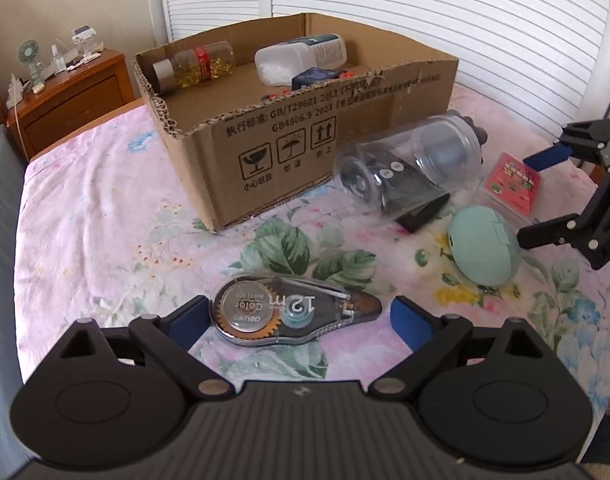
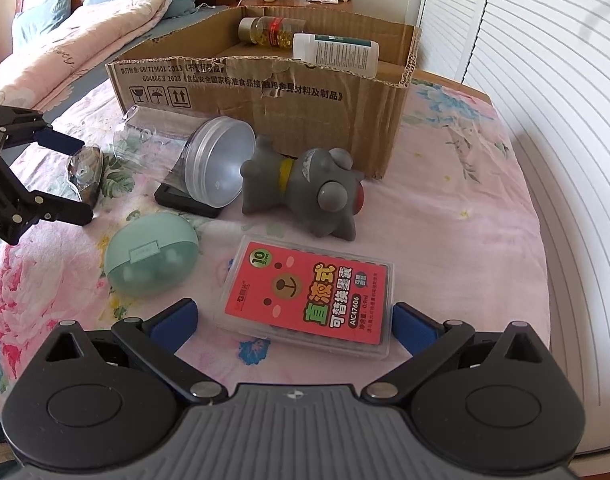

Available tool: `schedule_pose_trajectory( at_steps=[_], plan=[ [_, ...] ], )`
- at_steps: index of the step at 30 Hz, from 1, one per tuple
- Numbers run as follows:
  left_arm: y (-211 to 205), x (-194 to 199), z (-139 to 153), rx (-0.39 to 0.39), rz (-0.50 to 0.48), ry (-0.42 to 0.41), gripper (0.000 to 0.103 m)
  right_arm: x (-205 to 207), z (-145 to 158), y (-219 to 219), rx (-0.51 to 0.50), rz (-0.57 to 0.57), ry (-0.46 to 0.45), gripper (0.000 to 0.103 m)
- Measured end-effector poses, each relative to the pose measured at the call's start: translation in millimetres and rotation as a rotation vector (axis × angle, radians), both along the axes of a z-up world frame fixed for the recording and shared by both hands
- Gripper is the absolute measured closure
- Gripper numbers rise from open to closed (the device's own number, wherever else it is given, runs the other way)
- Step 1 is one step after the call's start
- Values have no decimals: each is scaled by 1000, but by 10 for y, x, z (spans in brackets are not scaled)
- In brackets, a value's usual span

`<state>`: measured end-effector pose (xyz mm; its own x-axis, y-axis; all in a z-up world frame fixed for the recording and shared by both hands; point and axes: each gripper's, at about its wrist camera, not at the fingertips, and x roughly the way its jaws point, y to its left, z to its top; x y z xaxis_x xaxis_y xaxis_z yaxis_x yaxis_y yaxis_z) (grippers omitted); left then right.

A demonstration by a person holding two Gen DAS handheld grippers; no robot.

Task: Organize rigid objects
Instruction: 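Grasp tape dispenser with left tool while right tool grasps pink card pack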

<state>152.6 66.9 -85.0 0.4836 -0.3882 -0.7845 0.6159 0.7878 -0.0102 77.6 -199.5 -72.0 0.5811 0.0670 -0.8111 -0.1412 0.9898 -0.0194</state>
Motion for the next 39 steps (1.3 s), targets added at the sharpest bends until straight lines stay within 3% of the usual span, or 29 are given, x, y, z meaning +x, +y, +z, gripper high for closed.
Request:
schedule_pose_trajectory(
  at_steps=[16, 26, 30, 39],
  plan=[
    [-37, 29, 14, -5, 12, 2, 14, 117, -24, -25, 7, 63, -33, 0],
    [-24, 0, 26, 4, 22, 17, 14, 179, -11, 24, 1, -1, -1, 0],
    [-30, -40, 35, 8, 23, 24, 14, 150, 24, 11, 2, -21, 2, 9],
    [-29, -56, 30, 8, 48, 24, 14, 179, 6, 59, -6, -51, 18, 4]
  ],
)
